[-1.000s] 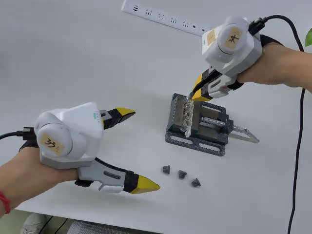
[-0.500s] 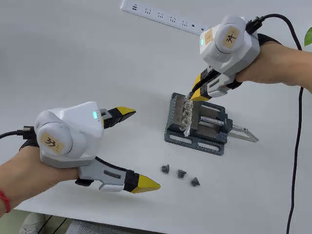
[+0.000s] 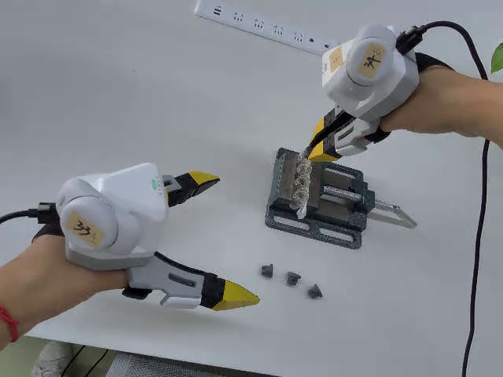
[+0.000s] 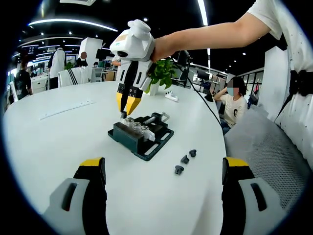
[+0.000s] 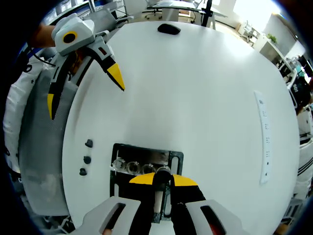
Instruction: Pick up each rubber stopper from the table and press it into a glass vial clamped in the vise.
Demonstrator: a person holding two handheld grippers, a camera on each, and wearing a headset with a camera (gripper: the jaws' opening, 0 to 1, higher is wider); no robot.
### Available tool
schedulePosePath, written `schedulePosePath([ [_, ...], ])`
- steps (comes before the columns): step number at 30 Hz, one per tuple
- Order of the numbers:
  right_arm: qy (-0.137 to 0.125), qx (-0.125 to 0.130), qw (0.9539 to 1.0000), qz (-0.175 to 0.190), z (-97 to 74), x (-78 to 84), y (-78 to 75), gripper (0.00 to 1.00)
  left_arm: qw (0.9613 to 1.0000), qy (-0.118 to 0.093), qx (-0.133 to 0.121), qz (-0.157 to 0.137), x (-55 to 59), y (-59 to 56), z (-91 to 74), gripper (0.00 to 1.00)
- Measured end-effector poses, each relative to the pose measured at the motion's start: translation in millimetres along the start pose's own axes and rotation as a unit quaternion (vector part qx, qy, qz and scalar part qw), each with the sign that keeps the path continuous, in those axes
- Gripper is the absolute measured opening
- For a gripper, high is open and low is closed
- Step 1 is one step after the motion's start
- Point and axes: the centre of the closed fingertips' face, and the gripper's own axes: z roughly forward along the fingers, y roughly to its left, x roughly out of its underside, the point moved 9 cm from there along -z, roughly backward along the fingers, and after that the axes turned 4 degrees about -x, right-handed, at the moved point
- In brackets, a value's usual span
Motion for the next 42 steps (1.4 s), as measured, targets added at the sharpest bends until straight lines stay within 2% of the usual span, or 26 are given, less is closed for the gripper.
schedulePosePath([
  [14,0.002,-0.001,1.0,-0.005,-0.6,0.3,0.1,0.07,1.0,-0.001,-0.001,-0.002,0.0,-0.4,-0.2,0.99],
  [19,0.012,-0.001,0.9996,-0.024,-0.2,-1.0,1.3,0.07,1.0,-0.003,-0.002,-0.003,0.2,0.1,-0.3,0.99],
  [25,0.038,-0.001,0.9983,-0.045,2.2,-7.2,1.0,0.06,1.0,-0.003,-0.004,-0.004,2.1,0.9,-2.3,0.99],
  [28,0.048,0.0,0.9984,-0.028,1.9,-8.4,0.4,0.06,1.0,-0.004,-0.004,-0.004,2.5,1.1,-2.7,0.99],
  [33,0.047,0.0,0.9988,0.012,3.0,-10.6,-1.7,0.06,0.9999,-0.008,-0.004,-0.005,2.4,2.2,-2.6,0.99],
  [35,0.048,0.001,0.9986,0.021,2.9,-10.4,1.8,0.06,0.9999,-0.008,-0.004,-0.005,2.5,2.1,-2.5,0.99],
  [42,0.05,0.001,0.9976,0.048,2.7,-11.5,-0.3,0.06,0.9999,-0.011,-0.005,-0.005,2.0,2.9,-3.0,0.99],
])
